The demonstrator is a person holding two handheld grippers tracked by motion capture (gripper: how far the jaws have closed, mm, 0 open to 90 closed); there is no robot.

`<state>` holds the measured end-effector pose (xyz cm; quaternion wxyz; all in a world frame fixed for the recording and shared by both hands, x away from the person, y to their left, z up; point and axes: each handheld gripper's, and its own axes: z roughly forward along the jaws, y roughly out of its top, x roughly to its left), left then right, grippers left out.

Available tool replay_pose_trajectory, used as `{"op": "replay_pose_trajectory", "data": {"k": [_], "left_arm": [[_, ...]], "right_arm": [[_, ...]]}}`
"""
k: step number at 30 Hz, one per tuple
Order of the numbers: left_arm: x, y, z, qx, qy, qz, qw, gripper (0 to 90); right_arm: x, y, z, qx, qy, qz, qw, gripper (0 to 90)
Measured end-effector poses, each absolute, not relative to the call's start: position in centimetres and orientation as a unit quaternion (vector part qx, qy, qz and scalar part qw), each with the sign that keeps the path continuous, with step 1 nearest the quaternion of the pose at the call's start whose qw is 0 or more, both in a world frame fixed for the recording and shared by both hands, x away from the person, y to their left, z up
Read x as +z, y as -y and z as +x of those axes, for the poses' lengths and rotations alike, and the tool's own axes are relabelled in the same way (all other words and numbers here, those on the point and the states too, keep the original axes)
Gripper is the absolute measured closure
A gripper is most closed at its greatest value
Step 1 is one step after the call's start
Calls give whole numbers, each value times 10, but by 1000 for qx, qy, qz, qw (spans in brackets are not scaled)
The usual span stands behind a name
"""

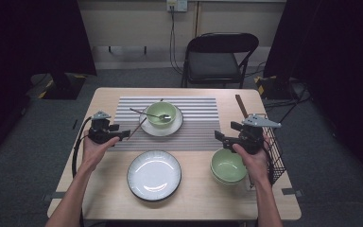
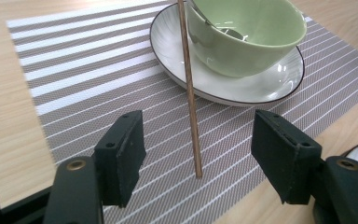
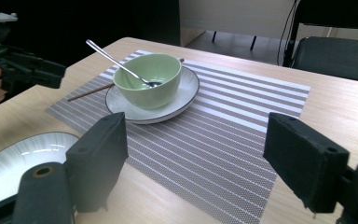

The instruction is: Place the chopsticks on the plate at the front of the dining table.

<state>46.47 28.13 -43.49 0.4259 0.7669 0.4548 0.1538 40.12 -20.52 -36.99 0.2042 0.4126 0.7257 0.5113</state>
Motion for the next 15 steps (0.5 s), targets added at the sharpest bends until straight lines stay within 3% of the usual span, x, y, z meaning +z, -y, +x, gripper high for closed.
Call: {"op": "replay_pose_trajectory", "data": {"k": [12,15], "left_arm": [[-428,-294,437,155,-454,760,438,333],[-435,-295,433,148,-456,761,437,295]], "right_arm": [[-345,212,401,513,-724,405,222,233],[-340,216,405,511,-726,406,219,292]]}}
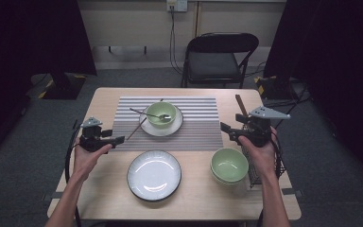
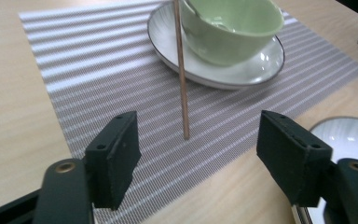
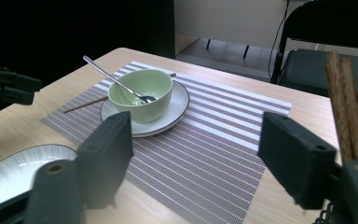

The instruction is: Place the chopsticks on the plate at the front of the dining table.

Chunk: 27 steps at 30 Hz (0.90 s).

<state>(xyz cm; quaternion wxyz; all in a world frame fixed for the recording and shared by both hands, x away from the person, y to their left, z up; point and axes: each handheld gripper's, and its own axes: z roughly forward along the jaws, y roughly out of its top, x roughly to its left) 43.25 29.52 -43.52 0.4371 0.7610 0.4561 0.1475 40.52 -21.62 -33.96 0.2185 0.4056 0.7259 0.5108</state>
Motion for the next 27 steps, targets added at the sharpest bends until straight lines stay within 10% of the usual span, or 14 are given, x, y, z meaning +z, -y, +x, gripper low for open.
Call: {"op": "replay_pose_trajectory", "data": {"k": [27], "left_arm": [[-490,-283,381,114,-421,807,399,313]], "right_arm": [[-331,254,455,466,-730,450,220,592]]}}
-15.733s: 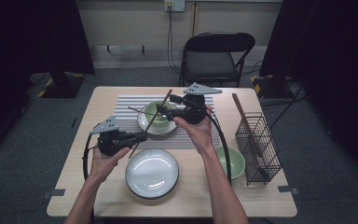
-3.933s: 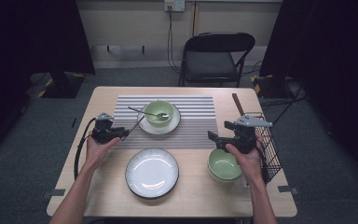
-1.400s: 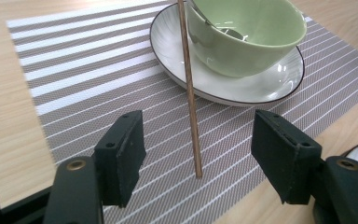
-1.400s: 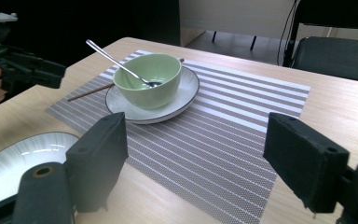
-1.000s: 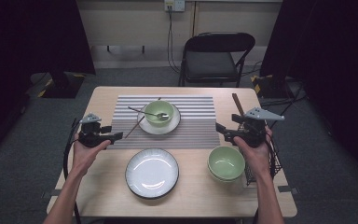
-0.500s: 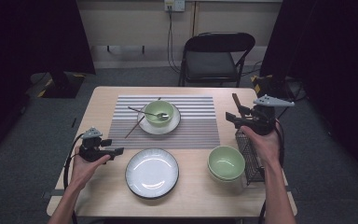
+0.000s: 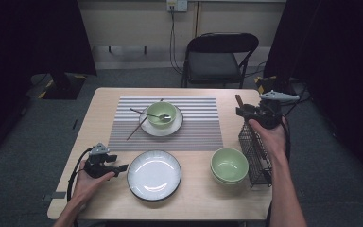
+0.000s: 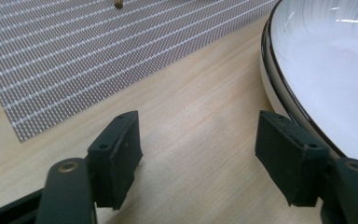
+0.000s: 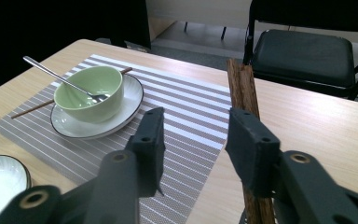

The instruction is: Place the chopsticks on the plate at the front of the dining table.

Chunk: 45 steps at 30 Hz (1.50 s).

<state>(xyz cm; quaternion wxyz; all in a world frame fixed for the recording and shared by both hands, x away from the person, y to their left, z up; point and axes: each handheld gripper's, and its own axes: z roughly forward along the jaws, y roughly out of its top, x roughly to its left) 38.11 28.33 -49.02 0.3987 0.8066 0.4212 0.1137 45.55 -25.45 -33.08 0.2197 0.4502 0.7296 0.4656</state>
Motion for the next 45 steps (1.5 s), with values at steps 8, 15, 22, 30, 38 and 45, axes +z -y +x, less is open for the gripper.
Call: {"op": "replay_pose_trajectory", "data": {"k": [8,15,22,30,38,45], "left_arm": [[-498,-280,376,141,-407,816,385,279],[-501,-278,374,183,-395,824,363,247],[-501,-277,374,185,-402,819,365,230],[-501,-277,374,182,-405,818,365,216],[-502,-277,374,183,-408,816,366,207],[-502,-277,374,183,-408,816,365,207]], "right_arm": [[-338,254,464,453,-736,455,216,694],[-342,256,470,438,-737,464,225,679],[-345,258,472,429,-735,471,229,676],[-348,256,473,425,-733,477,234,682],[-349,254,476,423,-721,487,251,667],[-349,251,476,422,-725,484,250,621]]}}
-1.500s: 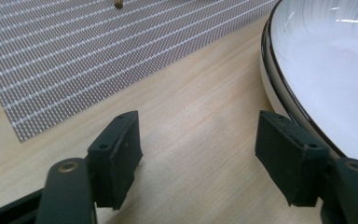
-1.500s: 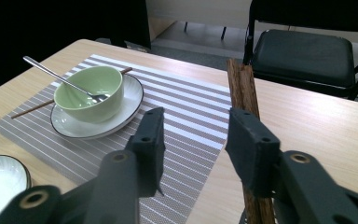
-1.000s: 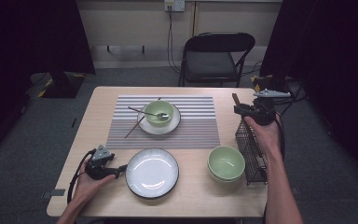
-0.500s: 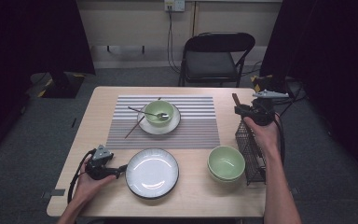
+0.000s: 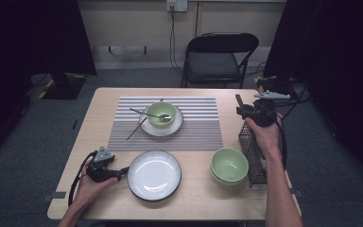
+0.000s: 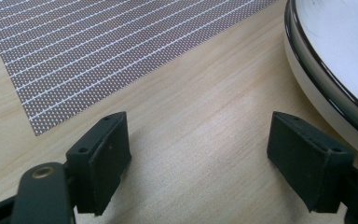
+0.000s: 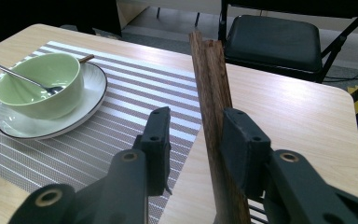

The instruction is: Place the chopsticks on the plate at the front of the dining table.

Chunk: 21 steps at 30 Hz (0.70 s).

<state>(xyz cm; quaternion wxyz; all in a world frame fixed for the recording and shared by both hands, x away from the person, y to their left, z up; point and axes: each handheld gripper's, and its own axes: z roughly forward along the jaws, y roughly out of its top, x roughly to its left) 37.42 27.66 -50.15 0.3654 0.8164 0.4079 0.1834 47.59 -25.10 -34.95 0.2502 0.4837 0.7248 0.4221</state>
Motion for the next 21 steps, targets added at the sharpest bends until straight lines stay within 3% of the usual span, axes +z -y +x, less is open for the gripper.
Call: {"op": "replay_pose_trajectory", "data": {"k": [14,18,21], "left_arm": [[-502,-277,374,183,-408,816,365,207],[-502,-277,374,183,-408,816,365,206],[-502,-277,374,183,-408,816,366,206]], "right_arm": [[-352,251,478,409,-724,490,263,610],[-352,253,479,401,-724,494,266,729],[-352,254,480,401,-724,496,264,742]]}}
